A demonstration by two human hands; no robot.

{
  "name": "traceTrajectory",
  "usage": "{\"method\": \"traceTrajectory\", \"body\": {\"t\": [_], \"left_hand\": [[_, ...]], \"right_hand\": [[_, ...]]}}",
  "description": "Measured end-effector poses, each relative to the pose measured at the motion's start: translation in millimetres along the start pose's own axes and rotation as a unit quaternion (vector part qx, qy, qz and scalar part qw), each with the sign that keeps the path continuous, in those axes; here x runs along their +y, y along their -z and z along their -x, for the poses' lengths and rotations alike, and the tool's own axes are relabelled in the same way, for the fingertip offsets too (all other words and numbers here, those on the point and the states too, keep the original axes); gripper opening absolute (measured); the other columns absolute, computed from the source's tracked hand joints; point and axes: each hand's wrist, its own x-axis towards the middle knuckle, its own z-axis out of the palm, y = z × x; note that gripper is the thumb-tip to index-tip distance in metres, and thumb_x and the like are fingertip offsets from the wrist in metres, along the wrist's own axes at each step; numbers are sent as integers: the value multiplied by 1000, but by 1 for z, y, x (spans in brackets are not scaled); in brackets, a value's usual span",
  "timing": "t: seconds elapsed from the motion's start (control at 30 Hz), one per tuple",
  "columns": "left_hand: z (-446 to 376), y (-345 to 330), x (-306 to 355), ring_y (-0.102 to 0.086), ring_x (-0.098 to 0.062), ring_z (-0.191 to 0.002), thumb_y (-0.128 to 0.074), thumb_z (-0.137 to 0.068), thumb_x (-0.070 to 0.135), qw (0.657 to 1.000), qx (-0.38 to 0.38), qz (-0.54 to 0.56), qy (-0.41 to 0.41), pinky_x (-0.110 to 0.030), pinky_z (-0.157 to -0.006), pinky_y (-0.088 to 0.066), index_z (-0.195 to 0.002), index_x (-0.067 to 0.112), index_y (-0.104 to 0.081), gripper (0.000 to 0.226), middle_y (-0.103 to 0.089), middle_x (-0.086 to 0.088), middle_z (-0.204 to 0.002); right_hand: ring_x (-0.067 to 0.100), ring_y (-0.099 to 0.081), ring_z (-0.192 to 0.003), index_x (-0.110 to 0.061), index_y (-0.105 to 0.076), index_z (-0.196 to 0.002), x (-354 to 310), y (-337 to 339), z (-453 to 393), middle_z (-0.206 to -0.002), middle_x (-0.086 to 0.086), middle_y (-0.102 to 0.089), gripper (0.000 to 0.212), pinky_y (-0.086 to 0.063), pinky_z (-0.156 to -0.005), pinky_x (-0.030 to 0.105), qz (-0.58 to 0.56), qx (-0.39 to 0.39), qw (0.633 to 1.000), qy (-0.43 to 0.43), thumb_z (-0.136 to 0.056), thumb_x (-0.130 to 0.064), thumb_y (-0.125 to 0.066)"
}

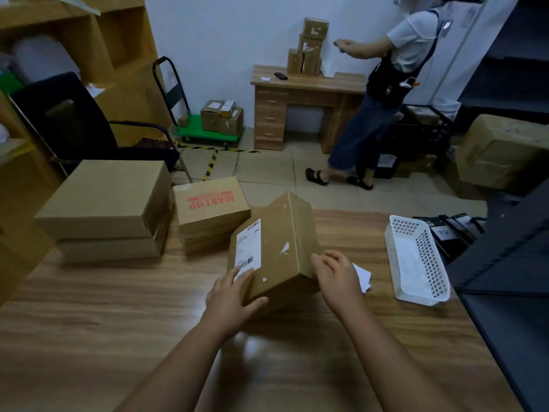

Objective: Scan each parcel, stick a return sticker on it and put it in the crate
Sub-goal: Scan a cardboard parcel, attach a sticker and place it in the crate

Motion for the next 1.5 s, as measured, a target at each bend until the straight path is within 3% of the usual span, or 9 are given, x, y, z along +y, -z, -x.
{"method": "traceTrajectory", "body": {"t": [0.13, 0.23, 0.33, 0.43, 0.57, 0.7, 0.8, 1.17, 1.5], "left_hand": [[-11, -17, -13, -22, -33, -142, -53, -83, 69, 998, -21, -14, 58, -48, -113, -28, -147, 45, -25, 74, -16, 5, -160], [-15, -21, -19, -33, -30, -128, -53, -82, 69, 997, 19, -50, 55, -43, -103, -37, -143, 40, -35, 70, -28, 8, -152], [-15, -25, -27, -35, -30, -122, -52, -82, 72, 991, 59, -112, 47, -42, -98, -38, -139, 36, -43, 68, -36, 6, -145], [-13, -35, -35, -37, -32, -119, -59, -82, 63, 987, 91, -124, 45, -44, -97, -39, -135, 31, -52, 62, -42, -1, -141], [-16, -40, -33, -34, -33, -122, -57, -83, 64, 984, 90, -142, 52, -44, -100, -38, -138, 31, -49, 65, -39, -4, -143], [-14, -43, -28, -31, -32, -126, -56, -82, 68, 983, 90, -154, 51, -45, -102, -36, -140, 31, -45, 70, -36, -4, -146], [-13, -43, -23, -30, -32, -128, -56, -83, 66, 982, 80, -158, 65, -44, -104, -35, -141, 31, -43, 69, -34, -3, -148], [-11, -42, -14, -32, -32, -125, -55, -84, 65, 982, 64, -152, 96, -43, -103, -37, -144, 31, -40, 71, -32, -2, -148], [-2, -41, -9, -31, -31, -124, -53, -86, 65, 980, 61, -158, 104, -41, -102, -37, -142, 29, -38, 69, -32, -4, -147]], "right_hand": [[11, -52, -111, -22, -57, -133, 22, -4, 5, -130, -3, -56, 54, -42, -94, 28, -28, -66, 994, -86, -90, -53, -59], [15, -51, -121, -22, -52, -140, 36, -15, 7, -138, 2, -54, 49, -40, -95, 28, -92, -91, 982, -141, -96, -43, -55], [28, -54, -120, -8, -57, -133, 50, -27, 11, -130, 16, -60, 39, -44, -94, 36, -29, -129, 977, -167, -101, -28, -46], [25, -60, -108, -10, -61, -129, 70, -31, 15, -122, 15, -65, 35, -46, -85, 31, 32, -139, 981, -133, -99, -22, -47], [21, -47, -120, -22, -57, -133, 119, -3, 12, -133, 5, -53, 40, -41, -92, 31, 173, -47, 983, -40, -94, -32, -57], [24, -26, -139, -41, -17, -153, 173, 31, 25, -153, 4, -25, 77, -31, -109, 41, 368, -154, 912, -97, -88, -62, -51], [22, -25, -138, -46, -1, -153, 190, 35, 31, -151, 3, -26, 77, -29, -109, 39, 389, -193, 897, -79, -91, -64, -44], [17, -37, -127, -45, -40, -143, 114, 46, 27, -134, -6, -45, 73, -37, -103, 37, 239, -104, 965, 0, -74, -50, -65], [18, -46, -110, -47, -55, -128, -18, 65, 19, -110, -6, -56, 58, -42, -82, 35, 324, -251, 906, 102, -72, -56, -63]]}}
